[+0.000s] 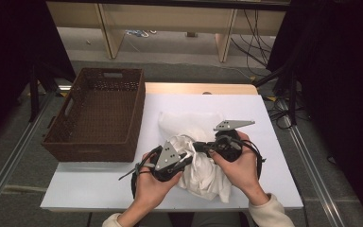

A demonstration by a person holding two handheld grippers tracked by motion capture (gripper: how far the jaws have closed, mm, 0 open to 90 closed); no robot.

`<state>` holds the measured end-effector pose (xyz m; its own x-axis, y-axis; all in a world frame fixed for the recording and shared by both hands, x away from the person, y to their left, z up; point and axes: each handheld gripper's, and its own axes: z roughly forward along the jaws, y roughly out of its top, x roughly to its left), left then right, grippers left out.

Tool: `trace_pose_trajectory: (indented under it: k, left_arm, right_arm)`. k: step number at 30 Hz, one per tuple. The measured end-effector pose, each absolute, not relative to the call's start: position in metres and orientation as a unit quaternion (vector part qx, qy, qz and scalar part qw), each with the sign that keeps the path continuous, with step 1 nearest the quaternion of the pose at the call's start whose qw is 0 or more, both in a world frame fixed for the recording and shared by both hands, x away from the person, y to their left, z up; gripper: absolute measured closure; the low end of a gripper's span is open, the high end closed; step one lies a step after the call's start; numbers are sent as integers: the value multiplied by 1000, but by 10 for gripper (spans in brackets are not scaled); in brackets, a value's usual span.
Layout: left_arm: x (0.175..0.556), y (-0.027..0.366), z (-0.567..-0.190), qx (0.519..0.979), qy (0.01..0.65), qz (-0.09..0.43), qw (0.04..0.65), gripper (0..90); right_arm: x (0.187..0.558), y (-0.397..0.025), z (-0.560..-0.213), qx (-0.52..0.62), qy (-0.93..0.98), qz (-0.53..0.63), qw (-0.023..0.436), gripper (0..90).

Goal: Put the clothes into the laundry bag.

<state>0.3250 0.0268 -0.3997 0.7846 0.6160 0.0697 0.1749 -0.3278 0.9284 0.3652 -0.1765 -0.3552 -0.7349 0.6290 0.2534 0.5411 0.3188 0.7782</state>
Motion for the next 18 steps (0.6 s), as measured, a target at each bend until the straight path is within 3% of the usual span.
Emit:
trace_pose_trajectory:
  k: [4, 9, 18]
  left_arm:
    - [331, 21, -399, 794, 247, 200, 519, 829]
    - [357, 3, -424, 806, 257, 155, 510, 826]
    - [379, -13, -435, 800, 267, 175, 508, 816]
  right_arm:
    - [365, -181, -352, 362, 808, 460, 66, 900]
    - [372, -180, -362, 372, 810, 452, 22, 900]
    - [379, -192, -364, 406, 801, 439, 40, 900]
